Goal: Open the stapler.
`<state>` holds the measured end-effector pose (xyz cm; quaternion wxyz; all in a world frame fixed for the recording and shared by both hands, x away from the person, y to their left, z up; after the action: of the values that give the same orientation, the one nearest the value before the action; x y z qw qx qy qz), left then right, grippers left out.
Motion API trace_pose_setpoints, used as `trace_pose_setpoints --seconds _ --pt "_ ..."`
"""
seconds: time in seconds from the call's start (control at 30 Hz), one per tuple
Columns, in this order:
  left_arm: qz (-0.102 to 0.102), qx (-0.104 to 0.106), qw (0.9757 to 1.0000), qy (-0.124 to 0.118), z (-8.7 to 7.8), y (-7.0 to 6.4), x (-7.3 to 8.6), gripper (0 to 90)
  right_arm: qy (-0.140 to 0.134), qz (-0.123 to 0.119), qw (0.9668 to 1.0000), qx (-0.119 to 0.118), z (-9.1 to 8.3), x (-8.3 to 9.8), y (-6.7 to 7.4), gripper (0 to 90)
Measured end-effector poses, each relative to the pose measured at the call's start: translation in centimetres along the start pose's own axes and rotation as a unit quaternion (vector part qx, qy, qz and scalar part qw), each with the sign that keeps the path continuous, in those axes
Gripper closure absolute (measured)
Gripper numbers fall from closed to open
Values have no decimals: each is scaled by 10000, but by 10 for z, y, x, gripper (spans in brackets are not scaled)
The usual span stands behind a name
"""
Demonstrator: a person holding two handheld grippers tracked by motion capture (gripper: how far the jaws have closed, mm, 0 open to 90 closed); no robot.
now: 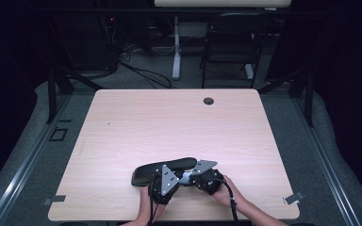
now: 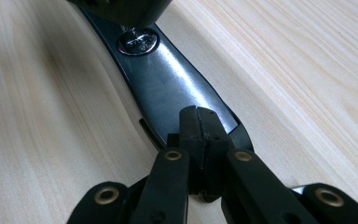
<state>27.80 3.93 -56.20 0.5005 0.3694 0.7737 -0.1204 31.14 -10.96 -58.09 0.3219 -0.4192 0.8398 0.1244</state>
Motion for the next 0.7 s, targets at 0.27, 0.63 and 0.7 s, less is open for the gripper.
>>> trace_pose_setpoints --seconds 0.27,0.63,0.7 --pt "0 7 10000 -71 -2 2 -4 900 -1 -45 10000 -1 0 0 0 893" --pt "-8 -96 9995 -294 -9 7 -13 900 -33 -82 10000 22 1 0 1 900" --pt "-3 -122 9994 -335 -10 8 -15 900 -28 -78 10000 12 1 0 1 900"
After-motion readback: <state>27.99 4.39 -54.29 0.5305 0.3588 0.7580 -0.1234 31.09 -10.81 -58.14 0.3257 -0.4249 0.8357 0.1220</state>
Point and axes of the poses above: each handheld gripper's, and its own axes: z roughly forward along the jaws, x roughly out of its underside, y roughly to its left, the point moved 3 cm from there along z, roughly forward along the jaws, and after that the axes turned 4 degrees about z, right-handed, at the moved point
